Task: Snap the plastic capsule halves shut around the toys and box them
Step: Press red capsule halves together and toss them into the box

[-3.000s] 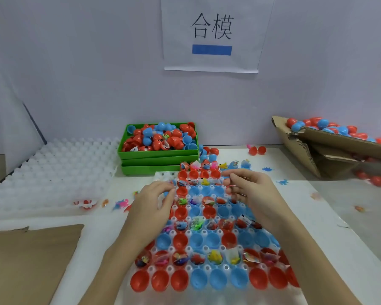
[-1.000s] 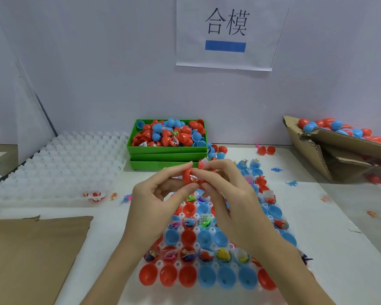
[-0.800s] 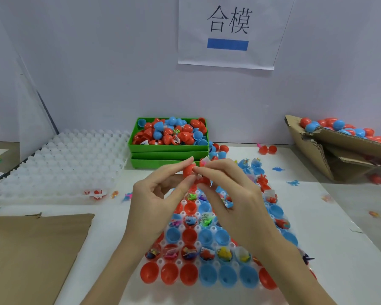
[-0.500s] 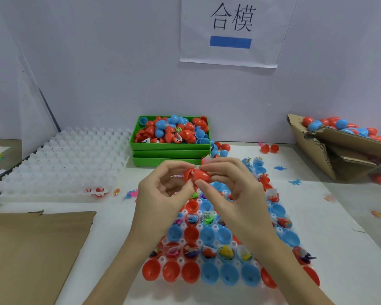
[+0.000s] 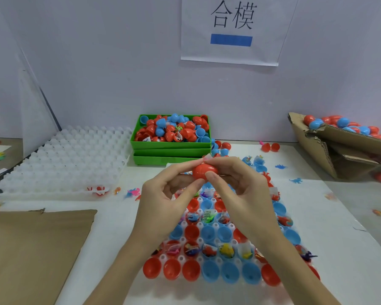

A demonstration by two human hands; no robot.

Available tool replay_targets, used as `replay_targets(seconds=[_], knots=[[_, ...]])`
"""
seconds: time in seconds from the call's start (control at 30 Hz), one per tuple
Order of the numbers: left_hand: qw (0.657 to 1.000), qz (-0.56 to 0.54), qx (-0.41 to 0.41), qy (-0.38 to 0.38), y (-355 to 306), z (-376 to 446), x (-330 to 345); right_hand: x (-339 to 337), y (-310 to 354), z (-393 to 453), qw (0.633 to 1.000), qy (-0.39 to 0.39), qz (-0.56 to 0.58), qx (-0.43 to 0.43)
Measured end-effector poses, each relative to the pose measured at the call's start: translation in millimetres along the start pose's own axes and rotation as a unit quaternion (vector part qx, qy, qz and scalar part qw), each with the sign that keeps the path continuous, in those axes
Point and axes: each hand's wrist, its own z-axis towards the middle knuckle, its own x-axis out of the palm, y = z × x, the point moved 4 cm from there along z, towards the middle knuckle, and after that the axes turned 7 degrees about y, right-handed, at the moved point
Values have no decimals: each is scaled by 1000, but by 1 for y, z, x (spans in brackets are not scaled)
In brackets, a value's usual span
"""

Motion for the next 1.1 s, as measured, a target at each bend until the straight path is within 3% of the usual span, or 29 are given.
replay_targets(seconds=[0.47, 0.7, 0.97, 1.1], knots=[[979, 170, 99, -54, -12, -2, -9, 10, 4, -4, 999, 23, 2, 35], [944, 278, 175, -13, -8, -8, 8, 21, 1, -12, 993, -28, -85, 70], [935, 312, 170, 3, -1, -10, 11, 20, -4, -15, 987, -5, -142, 73], [959, 252, 122, 51, -1, -5, 10, 15, -7, -8, 994, 44, -52, 87]])
